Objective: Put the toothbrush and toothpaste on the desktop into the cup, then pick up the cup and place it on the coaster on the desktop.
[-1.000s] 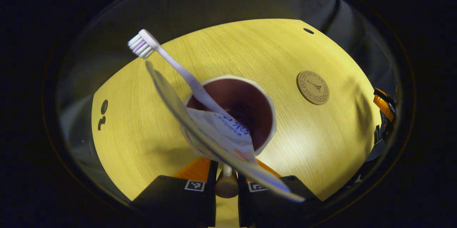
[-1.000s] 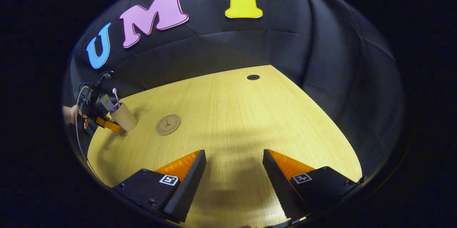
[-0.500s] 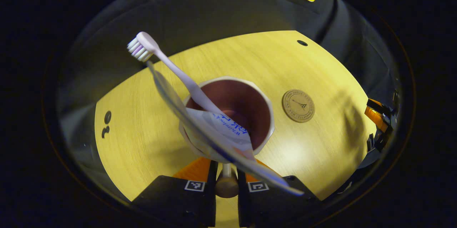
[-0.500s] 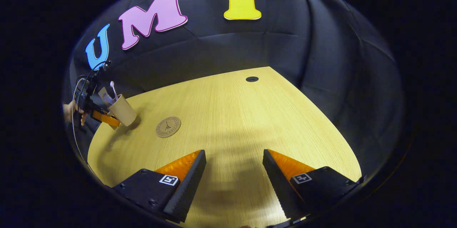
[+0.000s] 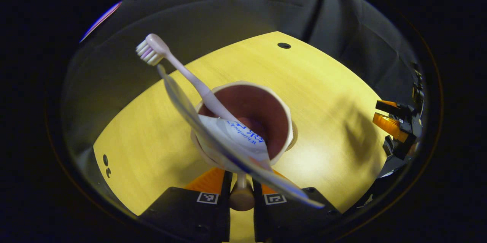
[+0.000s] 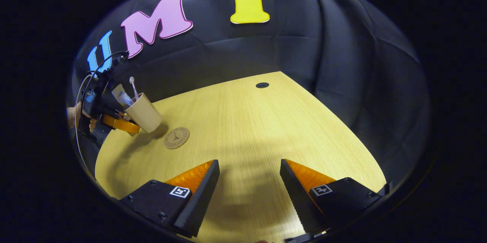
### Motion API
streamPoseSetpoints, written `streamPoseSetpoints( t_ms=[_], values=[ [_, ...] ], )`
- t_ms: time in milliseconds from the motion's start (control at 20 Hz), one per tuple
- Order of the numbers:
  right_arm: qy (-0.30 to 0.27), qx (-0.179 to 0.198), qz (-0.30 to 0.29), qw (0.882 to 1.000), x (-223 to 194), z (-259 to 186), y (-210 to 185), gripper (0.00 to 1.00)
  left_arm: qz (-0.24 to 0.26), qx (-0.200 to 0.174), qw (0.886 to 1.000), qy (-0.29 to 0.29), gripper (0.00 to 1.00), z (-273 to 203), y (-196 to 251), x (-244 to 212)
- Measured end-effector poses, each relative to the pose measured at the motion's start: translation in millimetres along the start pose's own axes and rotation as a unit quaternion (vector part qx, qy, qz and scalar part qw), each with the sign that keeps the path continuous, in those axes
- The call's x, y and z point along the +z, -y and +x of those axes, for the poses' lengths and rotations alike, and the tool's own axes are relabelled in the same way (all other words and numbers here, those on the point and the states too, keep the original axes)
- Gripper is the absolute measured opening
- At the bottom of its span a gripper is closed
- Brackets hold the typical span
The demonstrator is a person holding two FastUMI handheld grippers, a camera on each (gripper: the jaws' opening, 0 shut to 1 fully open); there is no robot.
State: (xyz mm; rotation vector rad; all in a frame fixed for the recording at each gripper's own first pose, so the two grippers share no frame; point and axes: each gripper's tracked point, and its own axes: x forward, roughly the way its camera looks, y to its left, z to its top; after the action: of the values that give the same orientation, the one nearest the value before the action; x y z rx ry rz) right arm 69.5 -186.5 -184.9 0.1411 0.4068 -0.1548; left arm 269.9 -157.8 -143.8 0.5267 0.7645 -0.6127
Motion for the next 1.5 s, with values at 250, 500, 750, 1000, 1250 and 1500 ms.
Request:
streamPoseSetpoints(
  t_ms=[250,500,750,1000,1250,1500],
  values=[
    [0.002,-0.005,0.004,1.0,-3,-6,5,0.98,0.033,-0.012,0.999,-0.009,0.29,21,29,12],
    [-0.004,-0.012,0.016,1.0,-10,-11,10,0.98,0.047,-0.015,0.998,-0.025,0.29,39,46,13],
    [-0.005,-0.012,0.023,1.0,-16,-17,12,0.98,0.048,-0.007,0.998,-0.041,0.3,47,47,11],
    [-0.006,-0.012,0.026,1.0,-22,-24,14,0.98,0.047,0.003,0.998,-0.035,0.35,37,48,16],
    [-0.001,-0.014,0.034,0.999,-18,-34,21,0.98,0.025,0.001,1.0,-0.003,0.69,5,53,20],
    [0.016,-0.009,0.029,0.999,-2,-51,13,0.98,-0.034,0.011,0.996,0.085,0.98,-63,60,17]
  ],
)
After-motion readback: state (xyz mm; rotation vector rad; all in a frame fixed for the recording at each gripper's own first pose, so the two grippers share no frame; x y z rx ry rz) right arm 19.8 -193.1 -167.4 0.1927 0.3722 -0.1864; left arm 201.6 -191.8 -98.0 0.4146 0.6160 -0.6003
